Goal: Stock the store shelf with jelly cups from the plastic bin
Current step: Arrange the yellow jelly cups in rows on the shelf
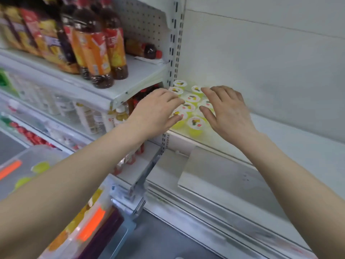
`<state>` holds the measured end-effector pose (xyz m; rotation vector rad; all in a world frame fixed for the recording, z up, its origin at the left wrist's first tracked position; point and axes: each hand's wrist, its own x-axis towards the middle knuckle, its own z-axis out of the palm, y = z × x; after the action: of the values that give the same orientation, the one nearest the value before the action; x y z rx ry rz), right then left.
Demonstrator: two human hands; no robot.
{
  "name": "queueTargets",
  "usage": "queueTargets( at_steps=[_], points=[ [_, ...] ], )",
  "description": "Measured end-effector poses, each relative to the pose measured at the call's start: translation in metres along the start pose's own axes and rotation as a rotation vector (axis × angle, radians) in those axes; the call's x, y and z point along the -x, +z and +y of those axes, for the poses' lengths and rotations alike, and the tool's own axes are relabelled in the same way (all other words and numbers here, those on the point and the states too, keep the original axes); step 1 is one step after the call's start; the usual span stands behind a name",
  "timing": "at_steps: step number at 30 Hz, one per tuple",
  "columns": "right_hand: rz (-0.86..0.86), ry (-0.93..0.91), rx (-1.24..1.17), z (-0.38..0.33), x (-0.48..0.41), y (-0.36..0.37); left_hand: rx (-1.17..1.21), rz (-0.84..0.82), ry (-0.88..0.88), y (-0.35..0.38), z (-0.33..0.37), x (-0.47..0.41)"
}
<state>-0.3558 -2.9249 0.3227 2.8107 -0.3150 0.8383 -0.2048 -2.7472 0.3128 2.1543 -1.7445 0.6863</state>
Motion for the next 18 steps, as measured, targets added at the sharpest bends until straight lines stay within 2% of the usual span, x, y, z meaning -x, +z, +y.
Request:
queueTargets(
  at_steps=[8, 14, 18],
  points=[
    [-0.03, -0.154, -0.108, -0.153, 0.011, 0.031, -0.037, -0.082, -0.158, -0.044, -0.076, 0.172],
    [-0.081, -0.331, -0.283, -0.272, 0.025, 0.091, -0.073, -0.188, -0.471, -0.065, -0.131, 0.323],
    [-0.234, -0.446, -0.388, -0.336, 0.028, 0.132, -0.059, -0.294, -0.744, -0.059, -0.148, 0.406]
  ],
)
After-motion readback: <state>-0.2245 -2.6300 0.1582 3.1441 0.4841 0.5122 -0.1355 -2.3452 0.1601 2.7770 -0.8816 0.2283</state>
